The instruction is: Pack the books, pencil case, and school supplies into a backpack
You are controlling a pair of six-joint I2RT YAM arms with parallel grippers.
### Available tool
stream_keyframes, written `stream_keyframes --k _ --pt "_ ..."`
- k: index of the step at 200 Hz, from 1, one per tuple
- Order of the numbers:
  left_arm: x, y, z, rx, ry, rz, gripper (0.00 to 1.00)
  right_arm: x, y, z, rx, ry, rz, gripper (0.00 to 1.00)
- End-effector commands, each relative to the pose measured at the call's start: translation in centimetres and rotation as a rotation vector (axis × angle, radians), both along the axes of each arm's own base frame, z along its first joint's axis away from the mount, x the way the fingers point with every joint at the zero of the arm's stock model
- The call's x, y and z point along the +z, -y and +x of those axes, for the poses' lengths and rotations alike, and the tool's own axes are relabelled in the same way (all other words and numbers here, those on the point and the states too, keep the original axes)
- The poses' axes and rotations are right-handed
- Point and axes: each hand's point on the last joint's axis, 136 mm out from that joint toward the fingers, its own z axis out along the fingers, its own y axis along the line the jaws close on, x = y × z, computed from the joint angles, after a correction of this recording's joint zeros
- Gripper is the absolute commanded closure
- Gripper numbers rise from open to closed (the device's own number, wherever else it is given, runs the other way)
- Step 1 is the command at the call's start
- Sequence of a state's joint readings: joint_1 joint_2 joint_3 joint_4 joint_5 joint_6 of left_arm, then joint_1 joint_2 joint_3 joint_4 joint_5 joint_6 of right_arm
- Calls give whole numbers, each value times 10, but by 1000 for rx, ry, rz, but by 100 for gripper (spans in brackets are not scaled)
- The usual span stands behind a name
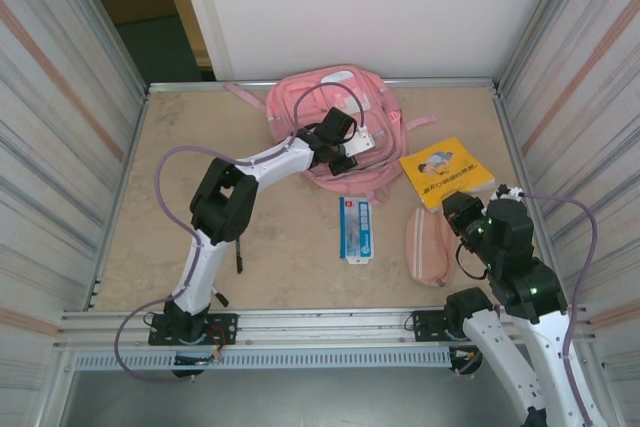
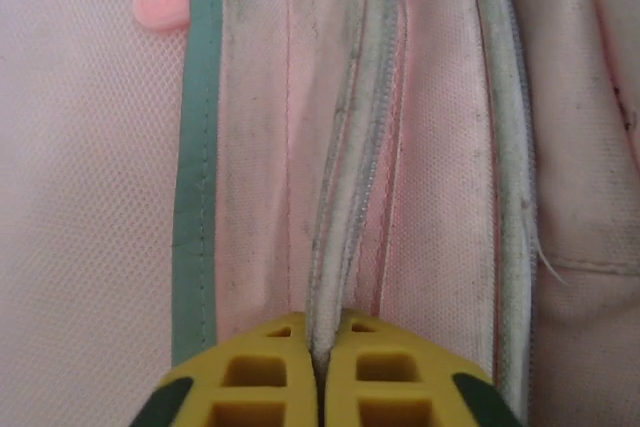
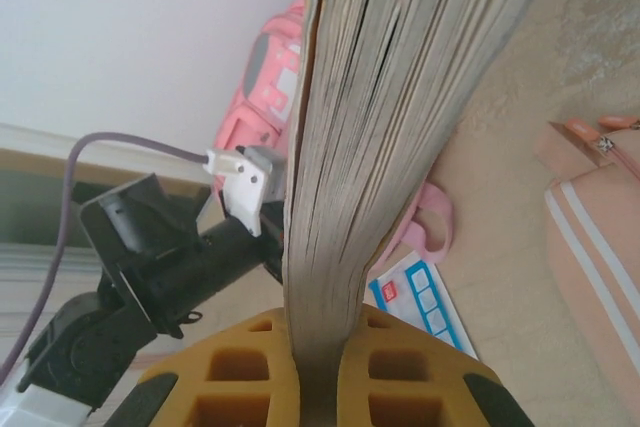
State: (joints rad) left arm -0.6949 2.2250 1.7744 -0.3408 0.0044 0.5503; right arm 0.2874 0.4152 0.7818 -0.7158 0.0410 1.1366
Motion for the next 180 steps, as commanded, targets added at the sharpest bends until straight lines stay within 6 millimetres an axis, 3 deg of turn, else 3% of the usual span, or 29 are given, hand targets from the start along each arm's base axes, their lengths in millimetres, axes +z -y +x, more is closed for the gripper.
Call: stream_keyframes --k 1,22,24,31,60,93,132,180 --pt "41 3 9 -2 97 -71 100 22 -5 -2 40 75 11 100" --pt "70 6 4 -8 110 -133 100 13 -12 0 74 37 16 100" --pt "84 5 3 -7 130 -152 100 13 -14 0 84 33 17 100" --pt "103 5 3 -1 156 -176 100 12 -20 2 113 17 25 100" --pt "164 -4 10 54 243 -227 100 5 -47 10 233 -32 84 100" --pt "230 -17 13 139 252 -381 100 3 -61 17 287 -49 128 100" --pt "268 -12 -8 86 225 -505 100 15 -70 31 314 21 169 100" --pt "295 -8 -30 52 168 -618 100 25 -88 80 326 171 187 100"
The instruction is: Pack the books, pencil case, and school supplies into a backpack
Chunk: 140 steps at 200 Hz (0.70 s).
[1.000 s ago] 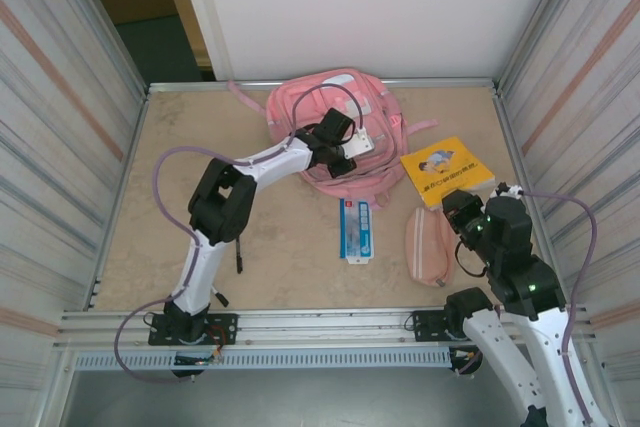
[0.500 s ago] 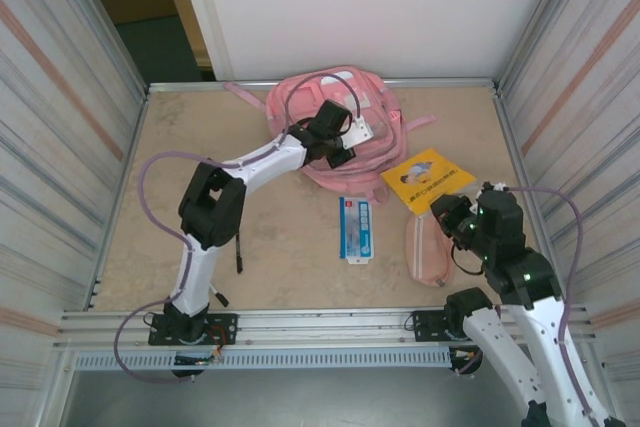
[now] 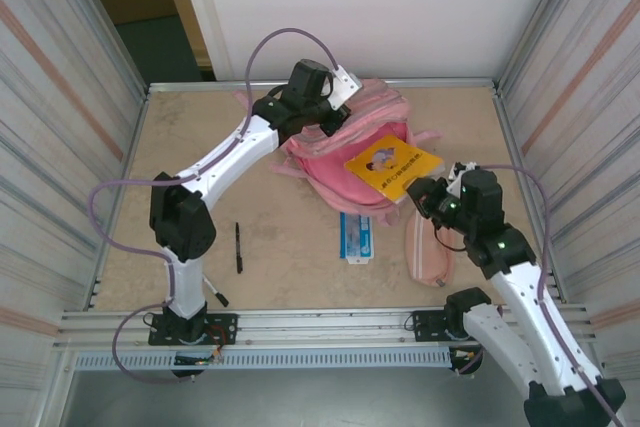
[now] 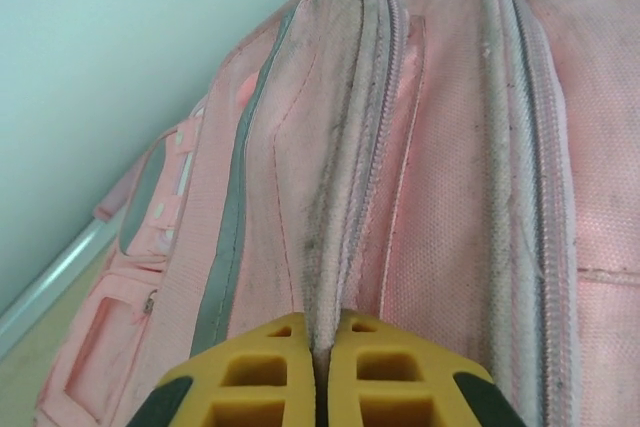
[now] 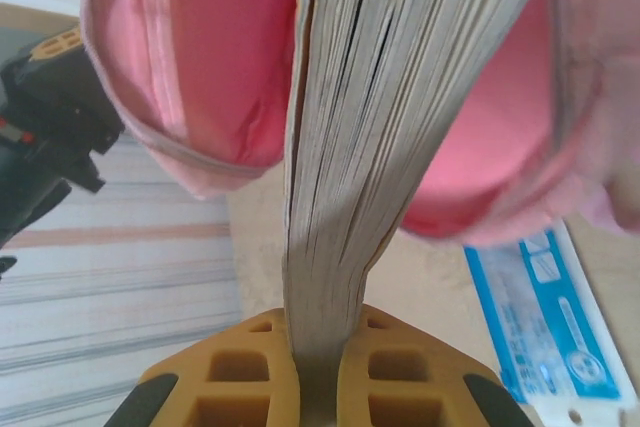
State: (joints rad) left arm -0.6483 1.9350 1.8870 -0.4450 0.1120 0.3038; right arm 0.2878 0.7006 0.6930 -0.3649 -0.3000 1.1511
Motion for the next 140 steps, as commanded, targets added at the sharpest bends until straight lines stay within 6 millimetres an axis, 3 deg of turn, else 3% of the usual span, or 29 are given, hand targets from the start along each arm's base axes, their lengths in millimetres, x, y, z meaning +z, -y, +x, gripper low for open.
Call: stream_keyframes --k 1,47,89,117,140 --pt "102 9 -21 -61 133 -235 100 50 -14 31 6 234 78 100" --pt "105 13 -30 -80 82 -304 100 38 -42 74 -49 316 -41 100" --pt "110 24 -38 -129 24 -392 100 2 -71 104 -108 289 -75 100" --pt "109 28 -41 -139 10 -402 100 -33 -86 122 -211 186 50 100" --pt "107 30 -42 -144 -6 -414 100 -48 -121 137 -195 158 142 100"
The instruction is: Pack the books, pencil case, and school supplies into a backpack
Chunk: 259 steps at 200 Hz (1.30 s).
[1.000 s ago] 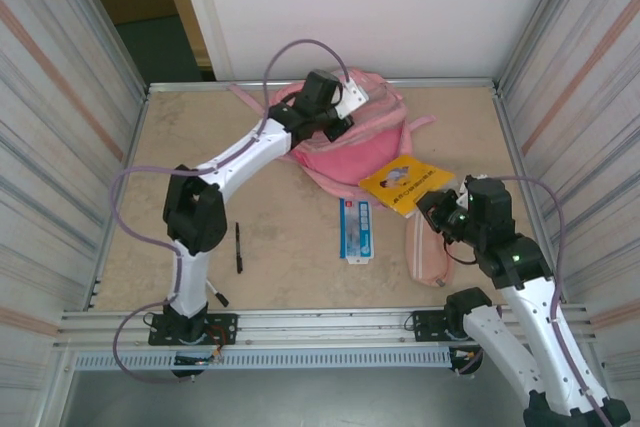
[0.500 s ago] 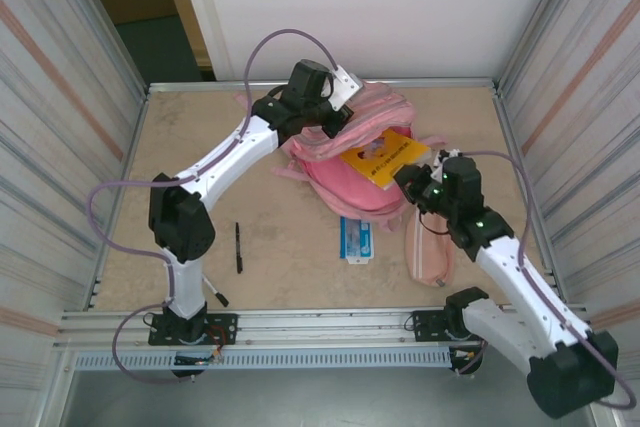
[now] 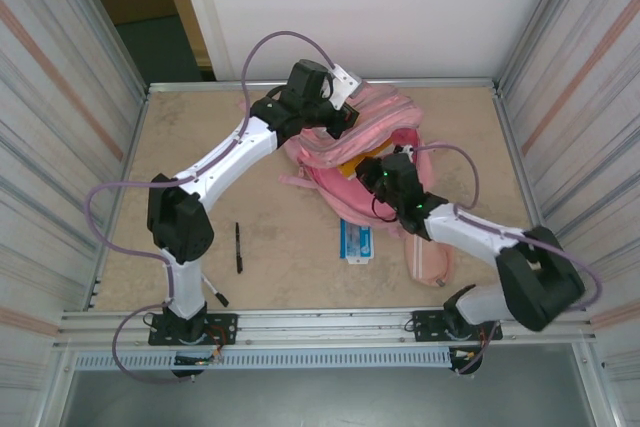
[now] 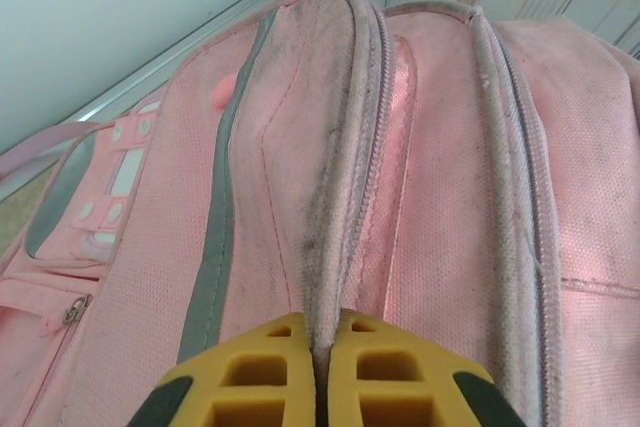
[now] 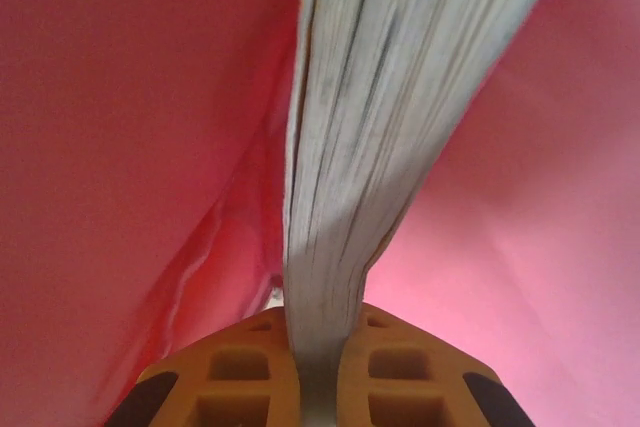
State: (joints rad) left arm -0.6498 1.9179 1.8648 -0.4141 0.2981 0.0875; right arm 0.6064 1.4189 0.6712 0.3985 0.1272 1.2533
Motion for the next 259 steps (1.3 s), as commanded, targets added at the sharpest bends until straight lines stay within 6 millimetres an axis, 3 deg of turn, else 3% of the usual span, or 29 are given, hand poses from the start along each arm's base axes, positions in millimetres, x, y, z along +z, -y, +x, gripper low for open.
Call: stream_keyframes --k 1,42,60,86,119,140,161,198,259 --pt "97 8 -17 -61 176 -215 100 39 -27 30 -73 120 215 100" --pt "97 6 -19 -64 184 -218 100 1 -82 48 46 14 273 100" --pt "100 4 -21 -63 193 -218 100 -27 -86 50 20 -75 278 100" --pt "99 4 -22 -70 194 -227 100 -69 -87 45 -35 -201 262 89" --pt "86 0 -20 -41 173 -228 100 -95 -97 46 -49 -270 305 75" --pt "70 -8 -12 -7 159 -204 100 -94 -99 45 -23 -276 287 63" --pt "51 -21 0 45 143 -185 100 -92 -84 37 -35 -305 259 56" --pt "17 -38 17 94 139 -79 100 -75 -49 10 -3 -340 129 47" --pt "-30 -46 15 94 124 12 100 -24 23 -40 33 -292 -90 41"
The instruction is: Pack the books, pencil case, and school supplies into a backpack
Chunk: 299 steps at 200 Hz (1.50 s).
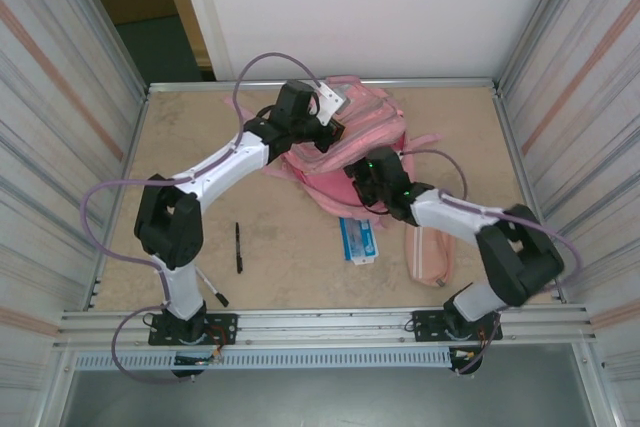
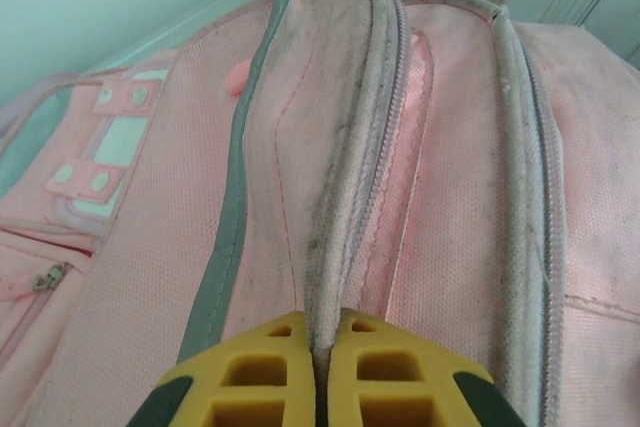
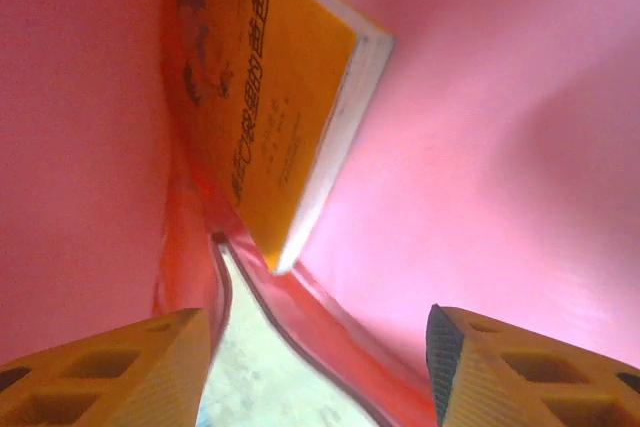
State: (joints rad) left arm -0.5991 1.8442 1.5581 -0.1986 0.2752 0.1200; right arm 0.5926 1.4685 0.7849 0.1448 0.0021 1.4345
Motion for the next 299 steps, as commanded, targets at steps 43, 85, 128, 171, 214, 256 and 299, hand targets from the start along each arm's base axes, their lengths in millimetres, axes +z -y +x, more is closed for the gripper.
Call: stream_keyframes --k 43,85,128,171,214,256,299 --pt "-11 -20 -3 55 46 17 100 27 97 -74 155 23 -414 36" --pt "-43 -27 -11 57 0 69 100 26 146 -110 206 -40 -530 36" --pt "-59 -38 -15 73 -27 135 100 16 154 -124 277 -113 -536 34" --pt "-50 -37 -23 63 -53 95 100 16 137 -118 351 -85 -504 35" --pt "-15 -74 -8 259 -139 -41 52 19 115 -116 429 -47 -521 35" --pt "-42 -174 24 661 -377 -16 32 18 79 -115 513 -1 -561 35" --pt "-97 -216 47 805 -519 -79 27 18 41 -109 576 38 -621 35"
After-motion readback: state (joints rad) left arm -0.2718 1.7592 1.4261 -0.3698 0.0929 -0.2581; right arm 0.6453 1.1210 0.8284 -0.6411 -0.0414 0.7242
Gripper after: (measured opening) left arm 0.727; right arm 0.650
